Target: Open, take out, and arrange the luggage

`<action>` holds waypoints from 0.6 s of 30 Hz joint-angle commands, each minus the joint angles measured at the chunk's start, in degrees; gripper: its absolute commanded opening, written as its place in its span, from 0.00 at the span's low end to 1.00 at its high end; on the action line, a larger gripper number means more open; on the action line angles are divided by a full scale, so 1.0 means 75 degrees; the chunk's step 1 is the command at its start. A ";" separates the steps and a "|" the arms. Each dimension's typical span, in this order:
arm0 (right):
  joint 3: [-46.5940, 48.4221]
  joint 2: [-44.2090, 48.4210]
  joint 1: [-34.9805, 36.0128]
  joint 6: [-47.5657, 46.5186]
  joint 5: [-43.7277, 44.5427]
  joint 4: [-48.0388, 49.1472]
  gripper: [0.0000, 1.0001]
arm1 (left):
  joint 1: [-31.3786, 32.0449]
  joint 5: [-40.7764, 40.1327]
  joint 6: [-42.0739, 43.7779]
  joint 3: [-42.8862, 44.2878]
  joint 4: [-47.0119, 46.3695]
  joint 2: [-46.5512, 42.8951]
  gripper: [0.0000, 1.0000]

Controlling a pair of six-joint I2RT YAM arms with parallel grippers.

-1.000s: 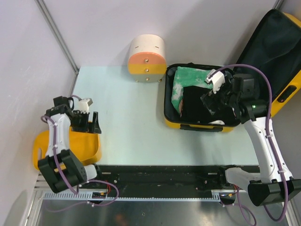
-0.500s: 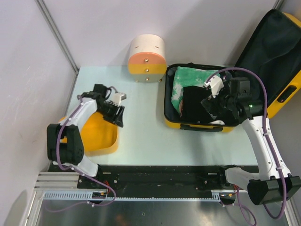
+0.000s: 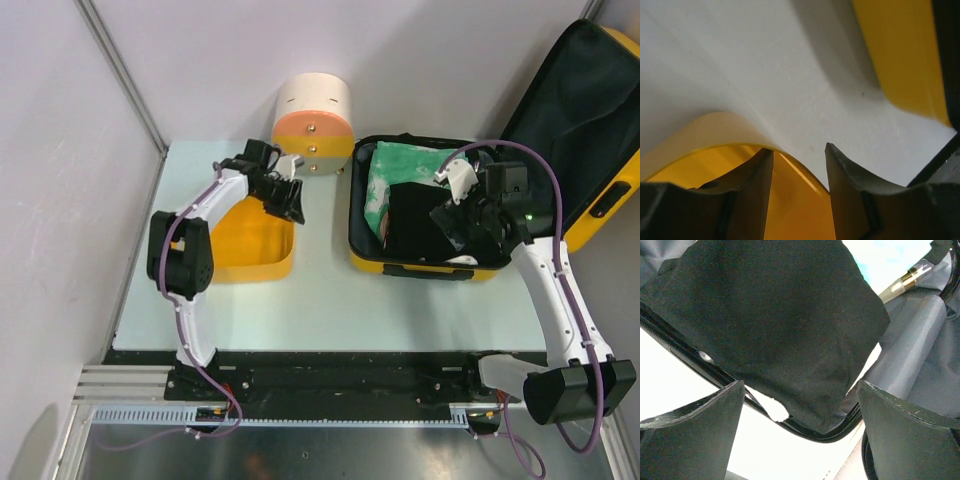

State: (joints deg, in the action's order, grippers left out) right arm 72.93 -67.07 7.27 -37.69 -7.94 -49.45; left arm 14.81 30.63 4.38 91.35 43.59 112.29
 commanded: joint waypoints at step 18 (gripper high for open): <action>-0.1085 0.0457 -0.0320 0.1311 -0.2622 0.1011 0.71 | 0.0674 0.0767 -0.0537 0.0453 -0.0644 -0.2116 0.90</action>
State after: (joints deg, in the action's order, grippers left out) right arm 68.29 -67.53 -4.23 -28.64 -27.57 -48.34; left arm 19.33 33.61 2.90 95.13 40.18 96.64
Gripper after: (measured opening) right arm 0.745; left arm 0.899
